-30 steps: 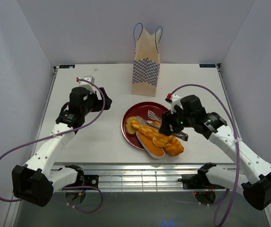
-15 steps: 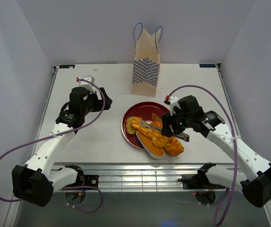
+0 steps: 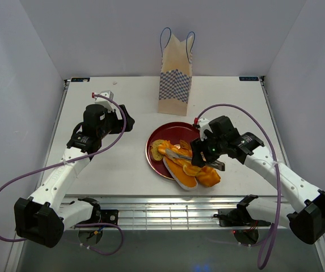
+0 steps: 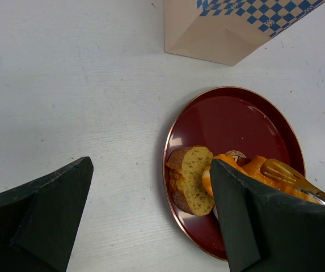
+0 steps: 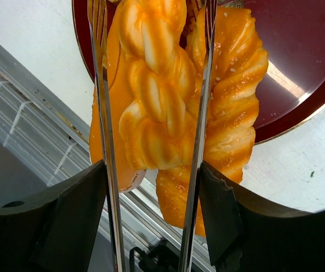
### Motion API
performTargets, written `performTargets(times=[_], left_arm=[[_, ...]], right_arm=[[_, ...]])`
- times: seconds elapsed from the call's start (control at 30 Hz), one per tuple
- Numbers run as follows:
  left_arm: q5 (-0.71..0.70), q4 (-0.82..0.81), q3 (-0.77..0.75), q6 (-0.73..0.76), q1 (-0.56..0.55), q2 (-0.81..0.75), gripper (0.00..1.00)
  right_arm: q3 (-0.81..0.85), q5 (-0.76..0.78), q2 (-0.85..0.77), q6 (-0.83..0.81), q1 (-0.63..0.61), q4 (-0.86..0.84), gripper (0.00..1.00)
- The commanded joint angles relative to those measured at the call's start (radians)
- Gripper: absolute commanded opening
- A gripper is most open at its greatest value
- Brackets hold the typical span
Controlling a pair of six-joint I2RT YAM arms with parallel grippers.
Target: Place the fake bread into the paper bag
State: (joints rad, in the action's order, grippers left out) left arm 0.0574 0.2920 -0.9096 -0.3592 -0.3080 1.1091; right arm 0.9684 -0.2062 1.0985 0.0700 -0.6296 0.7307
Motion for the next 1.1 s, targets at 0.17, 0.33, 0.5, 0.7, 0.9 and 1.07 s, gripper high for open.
performTargets(times=[0.17,0.33,0.5,0.7,0.9,1.07], left_arm=[[0.012,-0.001,-0.032,0.002,0.000,-0.023,0.94],[0.012,-0.002,-0.034,0.002,0.000,-0.025,0.94],[0.013,-0.001,-0.032,0.002,0.000,-0.026,0.94],[0.015,-0.001,-0.032,0.000,0.000,-0.025,0.94],[0.015,-0.001,-0.032,0.000,0.000,-0.025,0.94],[0.012,-0.002,-0.031,0.000,0.000,-0.025,0.94]], right_arm=[[-0.005,0.010,0.038,-0.001,-0.033,-0.056,0.68],[0.013,0.045,0.066,0.008,-0.064,-0.057,0.68],[0.021,0.096,0.077,0.016,-0.090,-0.051,0.64],[0.035,0.134,0.060,0.027,-0.097,-0.053,0.50],[0.059,0.183,0.040,0.039,-0.096,-0.066,0.46],[0.078,0.249,0.034,0.066,-0.096,-0.085,0.45]])
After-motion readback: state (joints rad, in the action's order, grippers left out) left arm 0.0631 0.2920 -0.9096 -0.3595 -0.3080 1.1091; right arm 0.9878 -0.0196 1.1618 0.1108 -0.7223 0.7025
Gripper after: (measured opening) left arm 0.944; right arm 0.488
